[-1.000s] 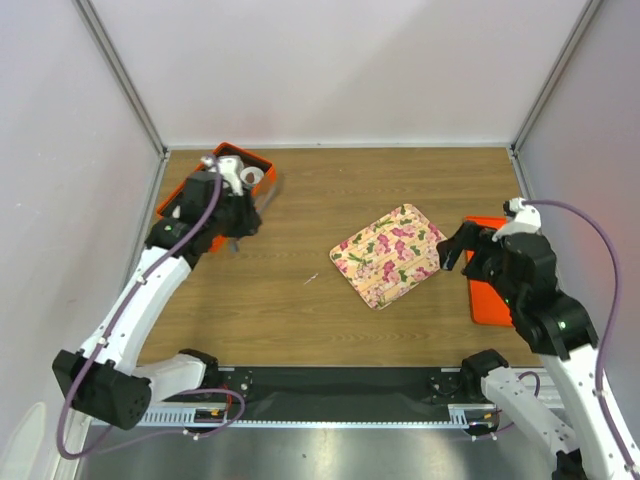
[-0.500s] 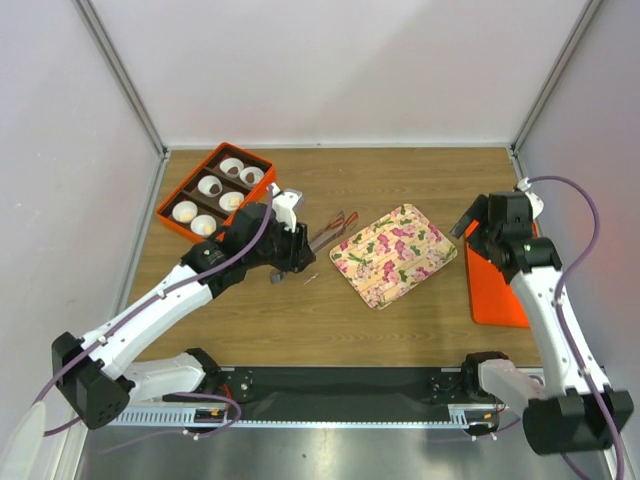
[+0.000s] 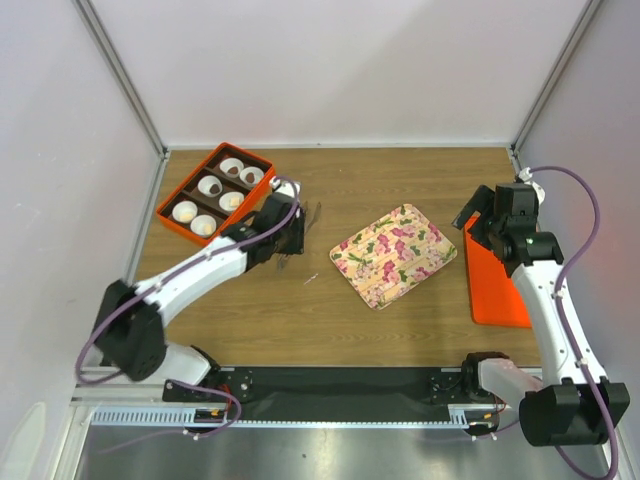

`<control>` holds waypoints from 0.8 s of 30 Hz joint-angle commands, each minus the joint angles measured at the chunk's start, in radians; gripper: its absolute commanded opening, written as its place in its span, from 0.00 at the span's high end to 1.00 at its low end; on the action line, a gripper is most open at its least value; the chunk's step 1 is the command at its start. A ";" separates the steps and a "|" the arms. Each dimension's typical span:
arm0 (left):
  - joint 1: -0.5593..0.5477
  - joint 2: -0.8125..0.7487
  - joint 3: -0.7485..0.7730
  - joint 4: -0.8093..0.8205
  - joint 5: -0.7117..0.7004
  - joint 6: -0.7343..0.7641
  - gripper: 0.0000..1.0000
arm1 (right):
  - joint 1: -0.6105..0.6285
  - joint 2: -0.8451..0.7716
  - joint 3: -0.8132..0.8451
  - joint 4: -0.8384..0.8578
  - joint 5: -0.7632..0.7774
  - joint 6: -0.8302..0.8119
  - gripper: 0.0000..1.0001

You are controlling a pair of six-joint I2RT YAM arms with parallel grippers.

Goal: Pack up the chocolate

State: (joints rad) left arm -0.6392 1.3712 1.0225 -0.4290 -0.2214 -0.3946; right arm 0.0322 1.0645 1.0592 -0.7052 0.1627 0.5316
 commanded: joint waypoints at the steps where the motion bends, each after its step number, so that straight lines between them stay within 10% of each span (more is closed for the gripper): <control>1: 0.042 0.133 0.115 0.103 -0.058 -0.027 0.55 | -0.005 -0.037 0.010 0.009 0.023 -0.015 0.06; 24: 0.079 0.542 0.312 0.127 -0.056 0.039 0.46 | -0.005 -0.089 -0.039 0.049 -0.083 -0.051 0.05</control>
State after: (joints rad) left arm -0.5674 1.9057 1.3403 -0.3332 -0.2848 -0.3649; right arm 0.0307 0.9657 1.0267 -0.6964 0.0944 0.4961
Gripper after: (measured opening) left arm 0.536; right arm 0.946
